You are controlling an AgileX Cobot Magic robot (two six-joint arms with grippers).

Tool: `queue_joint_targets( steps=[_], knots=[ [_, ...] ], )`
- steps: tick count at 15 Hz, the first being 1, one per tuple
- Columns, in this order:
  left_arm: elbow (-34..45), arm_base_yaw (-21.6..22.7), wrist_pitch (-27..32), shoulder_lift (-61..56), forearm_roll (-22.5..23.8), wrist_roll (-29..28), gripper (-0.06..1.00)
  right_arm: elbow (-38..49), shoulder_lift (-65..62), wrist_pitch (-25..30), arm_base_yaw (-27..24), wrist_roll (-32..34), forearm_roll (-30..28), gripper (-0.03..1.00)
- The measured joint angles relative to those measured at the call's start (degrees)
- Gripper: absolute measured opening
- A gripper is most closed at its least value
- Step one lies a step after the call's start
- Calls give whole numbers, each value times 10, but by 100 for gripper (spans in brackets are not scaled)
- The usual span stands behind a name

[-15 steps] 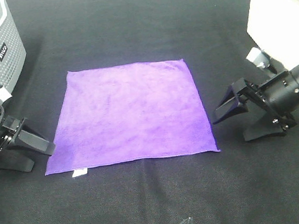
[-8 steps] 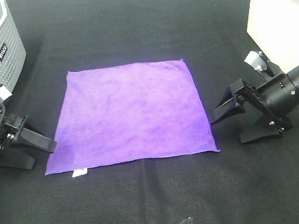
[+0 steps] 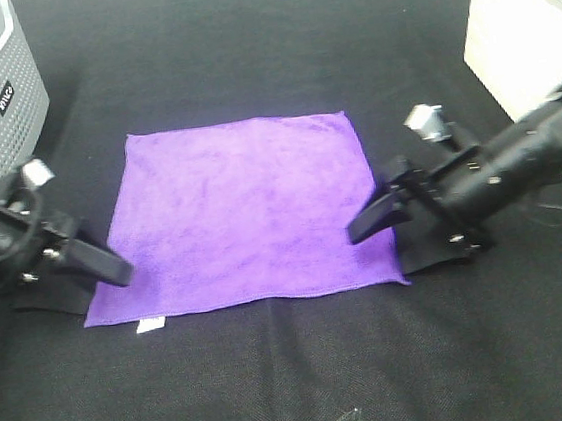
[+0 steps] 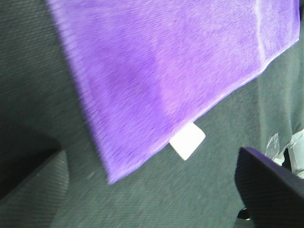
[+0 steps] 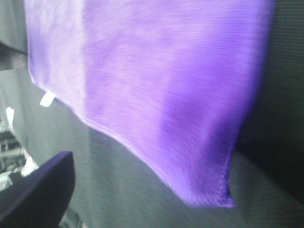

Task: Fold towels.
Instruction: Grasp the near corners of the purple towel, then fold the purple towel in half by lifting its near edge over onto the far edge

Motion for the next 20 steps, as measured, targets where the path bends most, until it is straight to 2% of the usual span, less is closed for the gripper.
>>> queue_joint_targets(
  steps=[3,5,7,10,11,12,13,15,17,20],
  knots=[
    [-12,-50,-3,13,-21,-5,74,-37,18,-3,48,35,-16,69],
    [-25,-78,-14,22,-19,-23,61,-54,24,-11,63,54,-42,56],
    [-26,-81,-30,26,-11,-36,41,-54,26,-18,63,62,-57,45],
    [-26,-83,-48,32,-2,-40,7,-54,30,-25,63,63,-68,21],
    [-26,-83,-49,33,0,-39,1,-54,32,-25,63,63,-72,12],
    [-26,-83,-49,33,0,-35,0,-54,34,-22,63,63,-73,3],
    [-26,-83,-46,33,1,-29,0,-54,34,-19,63,63,-76,1],
    [-26,-83,-40,31,13,-28,0,-54,22,-6,64,68,-81,1],
    [-19,-84,-40,3,40,-28,0,-54,-10,19,64,96,-84,1],
    [10,-84,-36,-68,50,-40,0,-30,-67,50,66,145,-85,1]
  ],
)
